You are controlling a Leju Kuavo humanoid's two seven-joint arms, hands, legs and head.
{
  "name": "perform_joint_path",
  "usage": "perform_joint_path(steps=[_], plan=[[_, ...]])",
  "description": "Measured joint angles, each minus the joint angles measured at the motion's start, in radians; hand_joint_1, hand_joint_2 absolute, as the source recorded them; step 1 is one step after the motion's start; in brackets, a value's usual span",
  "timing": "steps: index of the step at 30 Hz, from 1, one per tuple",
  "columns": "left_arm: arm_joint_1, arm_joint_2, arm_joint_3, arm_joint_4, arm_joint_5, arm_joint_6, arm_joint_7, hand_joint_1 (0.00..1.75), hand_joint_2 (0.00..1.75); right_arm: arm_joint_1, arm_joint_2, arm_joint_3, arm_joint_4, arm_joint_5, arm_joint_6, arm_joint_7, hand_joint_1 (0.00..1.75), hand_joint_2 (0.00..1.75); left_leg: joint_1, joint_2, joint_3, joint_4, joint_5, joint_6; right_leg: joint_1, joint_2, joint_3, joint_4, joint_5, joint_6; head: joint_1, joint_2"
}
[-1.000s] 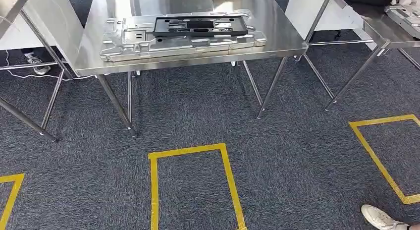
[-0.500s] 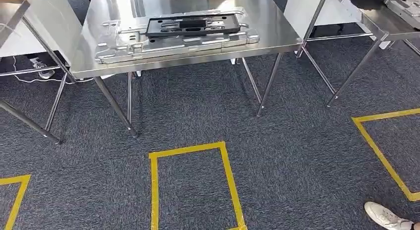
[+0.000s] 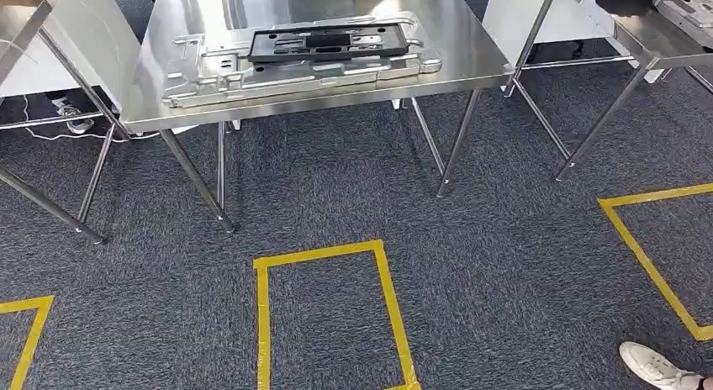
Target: Take the parts from the cabinet and place them on the table.
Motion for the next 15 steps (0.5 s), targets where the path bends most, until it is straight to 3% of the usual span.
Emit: perform_joint_path(steps=[1,15], plan=[[0.004,0.003,-0.02,-0.003,0.018,0.001,0.003,0.0,0.0,0.003,-0.001,0.02,0.0,-0.019,-0.001,0.0,0.0,0.0,0.0,0.0,-0.001,0.001,0.0,0.0,0.0,0.0,0.0,0.0,0.0,0.0,0.0,0.0],[0.057,0.039,-0.296,-0.034,0.266,0.015,0.056,0.0,0.0,0.05,-0.021,0.295,-0.029,-0.287,-0.018,0.01,0.0,0.0,-0.002,0.0,-0.003,0.005,-0.001,0.002,-0.001,0.0,0.0,0.0,0.001,0.002,0.0,0.0]])
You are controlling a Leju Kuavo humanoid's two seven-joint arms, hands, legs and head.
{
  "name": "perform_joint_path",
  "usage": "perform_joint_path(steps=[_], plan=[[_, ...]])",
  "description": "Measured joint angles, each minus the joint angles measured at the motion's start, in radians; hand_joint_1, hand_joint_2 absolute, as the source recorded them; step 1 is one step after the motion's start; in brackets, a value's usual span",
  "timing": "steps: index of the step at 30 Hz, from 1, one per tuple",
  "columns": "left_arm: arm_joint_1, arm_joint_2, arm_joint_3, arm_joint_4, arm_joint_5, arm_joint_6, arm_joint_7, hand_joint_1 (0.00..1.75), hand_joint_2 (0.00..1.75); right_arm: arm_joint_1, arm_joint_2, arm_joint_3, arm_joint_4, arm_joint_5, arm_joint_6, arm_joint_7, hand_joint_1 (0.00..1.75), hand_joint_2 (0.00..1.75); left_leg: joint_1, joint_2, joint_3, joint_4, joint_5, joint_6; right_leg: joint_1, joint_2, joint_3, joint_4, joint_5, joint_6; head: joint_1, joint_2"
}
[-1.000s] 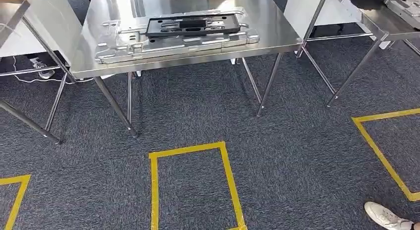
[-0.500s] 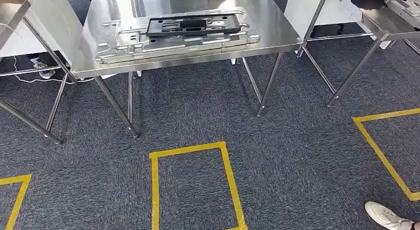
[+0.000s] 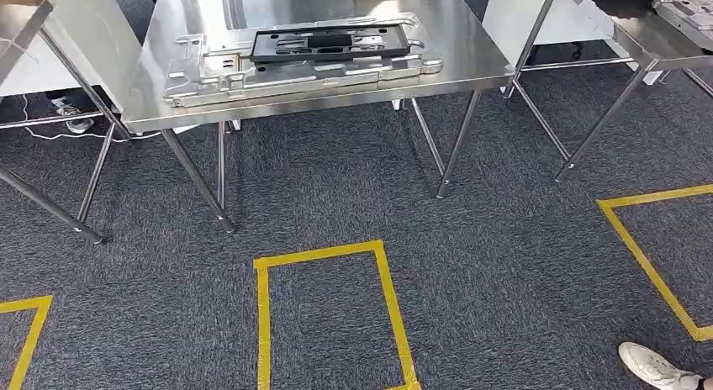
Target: Take the parts from the cabinet and place them on the table.
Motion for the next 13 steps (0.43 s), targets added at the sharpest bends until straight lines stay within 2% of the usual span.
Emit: perform_joint_path(steps=[13], plan=[[0.051,0.033,-0.264,-0.031,0.235,0.013,0.052,0.0,0.0,0.043,-0.019,0.262,-0.03,-0.254,-0.016,0.011,0.0,0.0,0.0,0.0,0.0,0.0,0.0,0.0,0.0,0.0,0.0,0.0,0.0,0.0,0.0,0.0]])
